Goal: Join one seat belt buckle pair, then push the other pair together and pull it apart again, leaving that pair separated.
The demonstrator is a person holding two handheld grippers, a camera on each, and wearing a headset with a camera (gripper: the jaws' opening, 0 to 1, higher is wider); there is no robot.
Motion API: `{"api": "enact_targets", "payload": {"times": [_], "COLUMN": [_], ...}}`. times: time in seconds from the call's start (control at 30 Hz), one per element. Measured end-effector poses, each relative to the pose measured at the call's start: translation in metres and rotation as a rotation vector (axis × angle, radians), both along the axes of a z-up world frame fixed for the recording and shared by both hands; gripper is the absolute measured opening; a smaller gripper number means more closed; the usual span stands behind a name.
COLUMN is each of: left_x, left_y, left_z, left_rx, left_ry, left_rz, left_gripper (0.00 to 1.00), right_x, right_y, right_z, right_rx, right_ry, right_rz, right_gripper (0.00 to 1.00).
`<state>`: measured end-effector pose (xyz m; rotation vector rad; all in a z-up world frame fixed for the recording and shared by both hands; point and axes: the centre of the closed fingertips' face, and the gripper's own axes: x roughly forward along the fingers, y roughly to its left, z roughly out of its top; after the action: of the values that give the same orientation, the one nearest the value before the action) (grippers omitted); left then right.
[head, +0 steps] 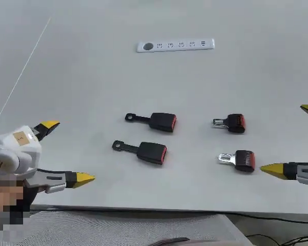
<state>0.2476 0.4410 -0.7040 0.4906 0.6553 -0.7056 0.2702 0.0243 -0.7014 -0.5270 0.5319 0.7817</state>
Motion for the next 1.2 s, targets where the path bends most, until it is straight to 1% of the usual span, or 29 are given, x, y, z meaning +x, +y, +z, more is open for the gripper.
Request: {"api": "enact_targets", "payload": {"times": [0.3, 0.6, 0.9, 1.0, 1.07, 1.13, 1.2], "left_x": [-0.0031, -0.0019, -0.0015, -0.0015, -0.0006, 0.0012, 0.0015], "left_y": [-0.0014, -0.0037, -0.0052, -0.0047, -0.0041, -0.0046, -0.0056], "left_z": [-0.0024, -0.0036, -0.0049, -0.0061, -0.0053, -0.0028, -0.0025], "left_rx": [0.003, 0.012, 0.017, 0.025, 0.031, 0.026, 0.020], "left_ry": [0.009, 0.014, 0.018, 0.019, 0.012, 0.000, 0.002], "left_rz": [-0.010, -0.023, -0.034, -0.038, -0.041, -0.037, -0.037], "left_gripper": [1.00, 1.00, 1.00, 1.00, 1.00, 1.00, 1.00], "right_x": [-0.0041, -0.0042, -0.0055, -0.0061, -0.0065, -0.0069, -0.0074], "right_y": [0.0001, 0.0038, 0.0049, 0.0040, 0.0033, 0.0037, 0.0040], "right_z": [-0.0040, -0.0030, -0.0054, -0.0068, -0.0074, -0.0073, -0.0074], "right_rx": [-0.013, -0.011, -0.022, -0.025, -0.028, -0.026, -0.030], "right_ry": [0.014, 0.012, 0.016, 0.019, 0.021, 0.022, 0.021], "right_rz": [0.011, 0.021, 0.022, 0.020, 0.017, 0.017, 0.019], "right_gripper": [1.00, 1.00, 1.00, 1.00, 1.00, 1.00, 1.00]}}
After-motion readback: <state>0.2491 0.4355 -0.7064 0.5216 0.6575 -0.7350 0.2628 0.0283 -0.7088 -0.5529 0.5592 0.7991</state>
